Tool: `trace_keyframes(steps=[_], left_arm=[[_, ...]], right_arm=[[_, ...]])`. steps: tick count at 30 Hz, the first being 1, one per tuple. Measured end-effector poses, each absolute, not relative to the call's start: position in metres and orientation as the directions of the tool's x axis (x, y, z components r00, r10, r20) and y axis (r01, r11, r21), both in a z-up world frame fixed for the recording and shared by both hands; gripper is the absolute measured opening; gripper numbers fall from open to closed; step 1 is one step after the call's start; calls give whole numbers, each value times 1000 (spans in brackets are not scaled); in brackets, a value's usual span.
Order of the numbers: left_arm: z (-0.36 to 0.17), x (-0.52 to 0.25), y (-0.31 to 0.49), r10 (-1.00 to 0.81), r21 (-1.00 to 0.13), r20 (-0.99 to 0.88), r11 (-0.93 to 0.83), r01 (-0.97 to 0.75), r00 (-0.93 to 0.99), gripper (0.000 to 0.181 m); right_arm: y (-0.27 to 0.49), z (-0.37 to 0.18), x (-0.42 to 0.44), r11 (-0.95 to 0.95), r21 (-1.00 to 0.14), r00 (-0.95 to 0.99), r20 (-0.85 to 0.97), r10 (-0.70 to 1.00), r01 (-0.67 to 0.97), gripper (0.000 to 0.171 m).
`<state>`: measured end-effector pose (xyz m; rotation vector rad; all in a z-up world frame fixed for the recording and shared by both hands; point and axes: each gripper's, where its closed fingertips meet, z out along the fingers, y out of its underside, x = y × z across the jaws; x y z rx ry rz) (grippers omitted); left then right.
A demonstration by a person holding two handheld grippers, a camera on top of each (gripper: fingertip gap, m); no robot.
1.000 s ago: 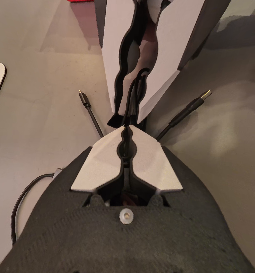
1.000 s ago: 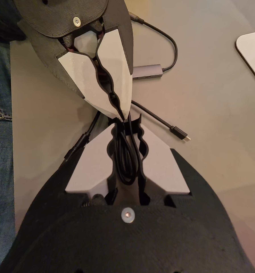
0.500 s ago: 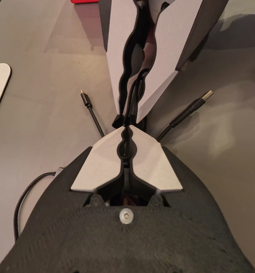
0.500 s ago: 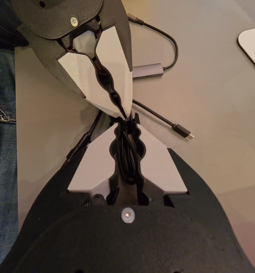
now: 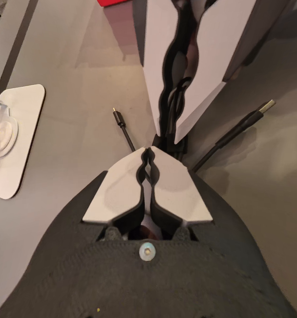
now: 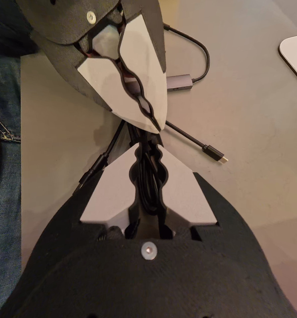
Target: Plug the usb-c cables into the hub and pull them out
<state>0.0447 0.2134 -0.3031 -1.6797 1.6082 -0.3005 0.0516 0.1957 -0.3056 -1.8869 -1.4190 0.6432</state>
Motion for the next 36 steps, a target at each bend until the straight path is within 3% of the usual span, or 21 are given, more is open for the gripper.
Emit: trace_keyframes(steps=[11,22,31,36], left_arm=[[-304,42,209,-906,-584,-422,247,-773,29,10],[-309,49,210,-823,-477,-566,378,-794,-51,1],[-308,48,209,-752,-414,-657,422,-807,-56,1],[-308,48,209,-741,-402,-669,431,-808,-62,1]], right_arm=[[196,-306,51,-174,-772,280,5,960,612,13],[194,-304,52,-141,-765,271,45,962,629,12],[182,-307,52,-236,-740,275,-72,959,630,8],[182,-306,52,-166,-746,256,6,967,645,6]])
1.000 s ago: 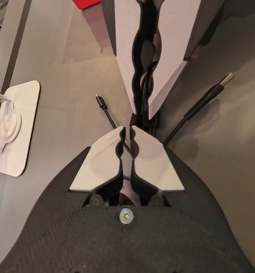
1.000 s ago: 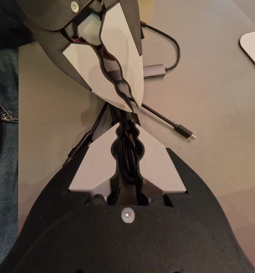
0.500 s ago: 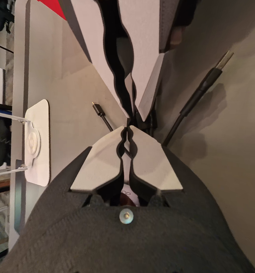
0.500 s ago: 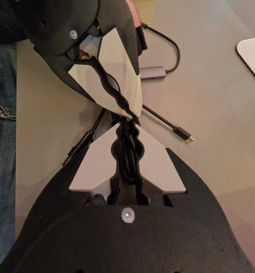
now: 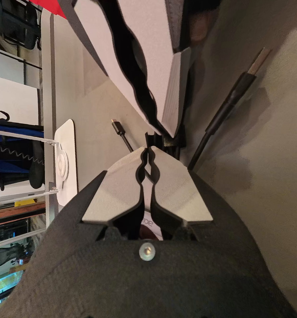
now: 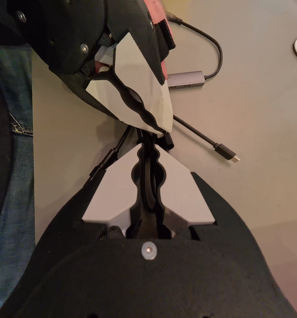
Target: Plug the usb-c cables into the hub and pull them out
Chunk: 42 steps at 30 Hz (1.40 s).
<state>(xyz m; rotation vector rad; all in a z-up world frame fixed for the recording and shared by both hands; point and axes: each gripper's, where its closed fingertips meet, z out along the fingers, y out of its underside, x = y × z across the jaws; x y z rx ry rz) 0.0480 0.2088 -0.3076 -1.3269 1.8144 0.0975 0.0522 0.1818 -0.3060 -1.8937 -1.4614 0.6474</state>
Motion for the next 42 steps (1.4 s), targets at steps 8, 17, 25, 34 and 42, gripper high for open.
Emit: trace_keyframes(steps=[8,17,25,34,42], left_arm=[[-308,48,208,-737,-394,-672,438,-808,-72,0],[-307,50,204,-733,-382,-675,440,-813,-80,0],[-307,51,200,-714,-340,-688,476,-811,-130,0],[-308,53,193,-655,-261,-732,525,-810,-189,1],[-308,54,191,-603,-198,-763,563,-802,-235,0]], right_arm=[[182,-301,51,31,-736,201,225,953,676,0],[181,-297,52,54,-745,203,250,947,665,0],[188,-284,56,57,-785,245,260,934,617,0],[200,-292,57,-30,-795,307,198,931,605,0],[203,-294,55,-45,-768,283,180,942,639,0]])
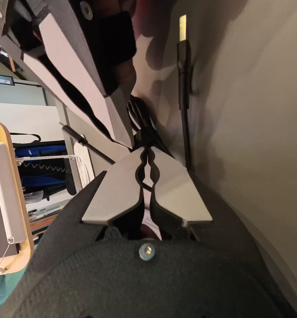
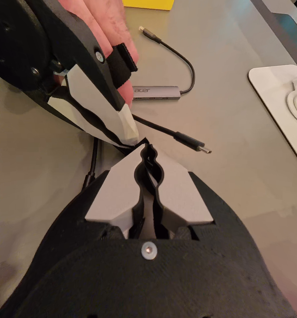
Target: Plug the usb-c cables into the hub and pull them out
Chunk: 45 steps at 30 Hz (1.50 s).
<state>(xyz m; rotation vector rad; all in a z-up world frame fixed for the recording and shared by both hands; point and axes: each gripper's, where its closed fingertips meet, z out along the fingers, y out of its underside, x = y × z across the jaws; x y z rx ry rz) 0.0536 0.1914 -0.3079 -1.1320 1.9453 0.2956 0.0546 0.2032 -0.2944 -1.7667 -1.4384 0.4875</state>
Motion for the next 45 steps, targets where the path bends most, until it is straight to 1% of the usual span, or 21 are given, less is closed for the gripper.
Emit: trace_keyframes(steps=[7,12,14,18,23,28,31,36,39,40,41,42,45], left_arm=[[-309,55,189,-544,-134,-789,605,-785,-286,0],[-310,55,188,-525,-119,-803,605,-788,-282,0],[-309,55,188,-516,-114,-810,603,-790,-277,0],[-308,51,187,-568,-180,-790,575,-798,-232,0],[-292,40,180,-740,-399,-667,446,-801,-80,0],[-303,38,179,-784,-405,-618,379,-832,-57,10],[-308,43,179,-821,-433,-570,323,-841,-22,6],[-308,44,179,-861,-458,-509,262,-850,9,9],[-305,41,183,-860,-468,-508,242,-850,36,16],[-304,40,183,-872,-484,-487,219,-847,52,18],[-302,38,183,-886,-510,-458,193,-838,75,21],[-301,37,184,-893,-527,-441,176,-831,90,23],[-302,31,185,-894,-510,-440,169,-843,87,23]], right_arm=[[200,-305,53,-91,-686,210,91,974,721,0],[198,-309,54,-129,-613,188,33,982,779,0],[198,-310,53,-121,-576,178,43,983,809,0],[195,-312,50,-126,-540,168,28,985,832,0],[197,-317,48,-121,-523,160,30,987,843,0],[197,-316,48,-122,-522,163,32,986,844,0],[195,-316,48,-145,-536,173,2,985,831,0],[196,-316,47,-189,-535,194,-47,980,824,0],[200,-312,48,-205,-543,212,-50,976,814,8],[200,-310,48,-209,-552,216,-54,975,807,14],[200,-308,49,-207,-559,219,-47,975,803,17],[201,-305,53,-198,-561,222,-25,975,804,19],[201,-293,62,-133,-573,193,44,980,809,22]])
